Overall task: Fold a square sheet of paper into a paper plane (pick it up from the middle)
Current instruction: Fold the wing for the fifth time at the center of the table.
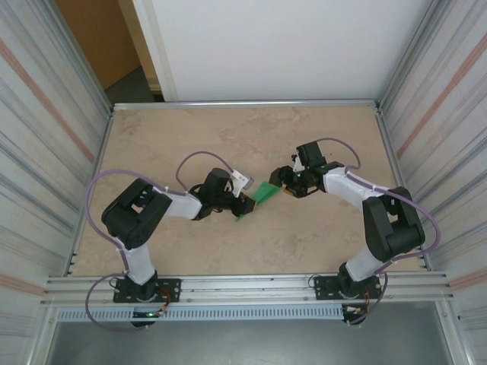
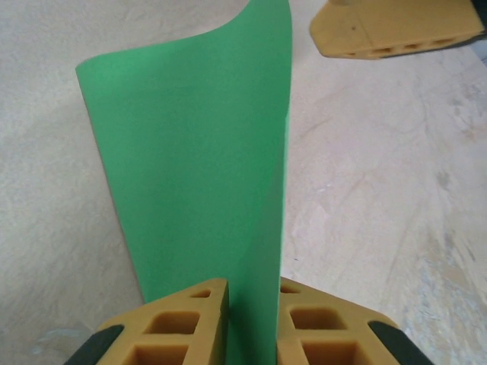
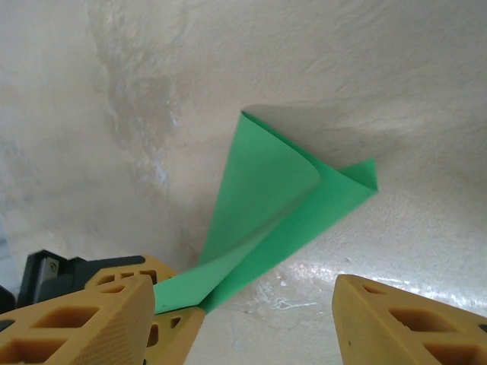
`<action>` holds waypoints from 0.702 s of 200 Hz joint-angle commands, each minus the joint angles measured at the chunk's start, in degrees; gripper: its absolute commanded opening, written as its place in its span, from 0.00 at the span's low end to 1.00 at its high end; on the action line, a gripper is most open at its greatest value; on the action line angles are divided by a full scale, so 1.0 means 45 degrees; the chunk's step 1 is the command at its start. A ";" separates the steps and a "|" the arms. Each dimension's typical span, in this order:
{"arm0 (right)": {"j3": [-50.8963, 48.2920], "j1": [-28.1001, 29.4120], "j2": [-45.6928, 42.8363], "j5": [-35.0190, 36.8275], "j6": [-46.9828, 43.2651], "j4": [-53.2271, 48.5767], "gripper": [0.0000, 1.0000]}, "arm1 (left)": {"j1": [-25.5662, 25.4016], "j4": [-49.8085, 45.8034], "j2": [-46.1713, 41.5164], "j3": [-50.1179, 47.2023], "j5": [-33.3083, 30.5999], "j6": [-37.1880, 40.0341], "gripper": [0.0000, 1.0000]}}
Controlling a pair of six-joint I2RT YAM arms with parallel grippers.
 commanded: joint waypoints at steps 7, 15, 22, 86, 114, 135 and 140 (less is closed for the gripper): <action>-0.0359 -0.0043 -0.0522 0.0262 -0.2491 0.0372 0.63 | 0.0226 0.0103 0.0351 0.0345 0.0911 -0.0265 0.19; -0.0591 -0.0097 -0.0603 0.0049 -0.2629 0.0647 0.64 | 0.0245 0.0047 0.0423 0.0375 0.0963 -0.0309 0.18; -0.0750 -0.0164 -0.0589 -0.0170 -0.2662 0.0771 0.65 | 0.0260 -0.0002 0.0455 0.0432 0.1019 -0.0342 0.18; -0.2179 0.0561 -0.0742 0.0411 -0.0765 0.2478 0.73 | 0.0221 -0.0525 0.0589 0.0573 0.0782 -0.0295 0.18; -0.2688 0.1007 -0.0676 0.0496 0.0680 0.3530 0.74 | -0.0035 -0.0983 0.0665 0.0704 0.0450 -0.0109 0.18; -0.2724 0.1230 -0.0413 0.0651 0.1492 0.3940 0.74 | -0.0104 -0.0976 0.0677 0.0723 0.0275 -0.0168 0.18; -0.2709 0.1244 -0.0356 0.0701 0.1640 0.3989 0.74 | -0.0121 -0.1009 0.0686 0.0709 0.0245 -0.0168 0.18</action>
